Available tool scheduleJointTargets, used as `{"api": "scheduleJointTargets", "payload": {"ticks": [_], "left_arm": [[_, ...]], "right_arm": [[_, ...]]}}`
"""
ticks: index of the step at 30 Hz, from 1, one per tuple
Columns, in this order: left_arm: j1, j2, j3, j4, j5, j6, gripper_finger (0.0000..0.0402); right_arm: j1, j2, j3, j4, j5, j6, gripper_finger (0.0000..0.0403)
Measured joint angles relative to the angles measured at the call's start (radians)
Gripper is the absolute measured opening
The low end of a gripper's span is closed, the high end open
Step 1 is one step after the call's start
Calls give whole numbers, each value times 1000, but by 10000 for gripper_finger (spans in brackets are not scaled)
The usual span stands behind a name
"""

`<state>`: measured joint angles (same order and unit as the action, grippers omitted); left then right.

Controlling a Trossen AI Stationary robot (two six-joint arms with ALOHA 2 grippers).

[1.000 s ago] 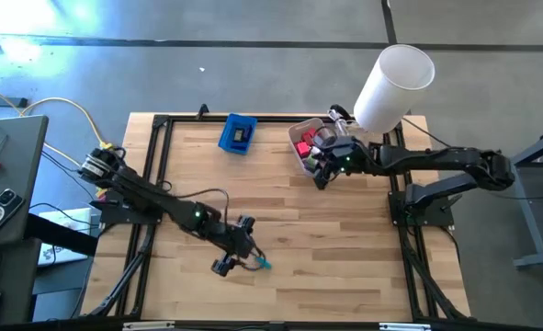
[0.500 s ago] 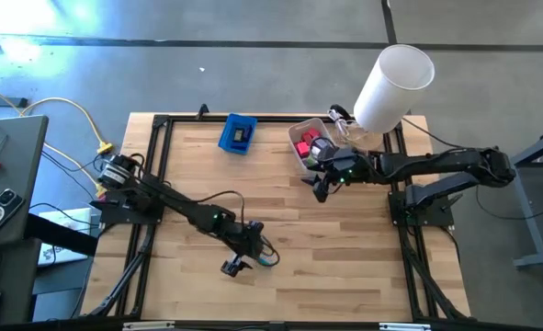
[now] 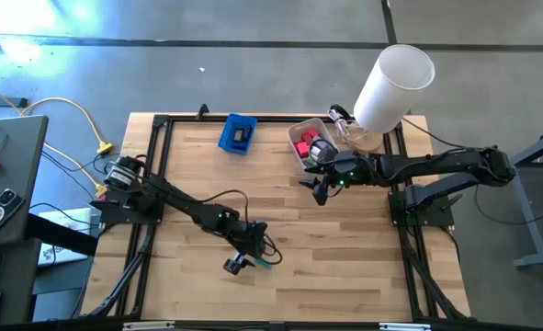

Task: Pick & Place Office items
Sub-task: Put the light blue digital timer into the blue bin

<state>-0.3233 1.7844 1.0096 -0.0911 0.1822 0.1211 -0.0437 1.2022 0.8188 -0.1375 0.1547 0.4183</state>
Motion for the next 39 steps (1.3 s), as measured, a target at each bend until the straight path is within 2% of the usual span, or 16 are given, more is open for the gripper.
{"api": "scheduleJointTargets", "payload": {"ticks": [6, 20, 32, 39], "left_arm": [[1, 0, 0, -9, -2, -3, 220], [0, 0, 1, -15, 0, -14, 48], [2, -19, 1, -33, -4, -8, 45], [-6, -119, 3, -51, -161, 9, 45]], "right_arm": [[0, 0, 0, 10, 1, 0, 215], [5, 0, 0, 21, -2, 7, 215], [59, 0, 0, -3, 1, 12, 215], [130, 0, 0, -102, 3, 78, 215]]}}
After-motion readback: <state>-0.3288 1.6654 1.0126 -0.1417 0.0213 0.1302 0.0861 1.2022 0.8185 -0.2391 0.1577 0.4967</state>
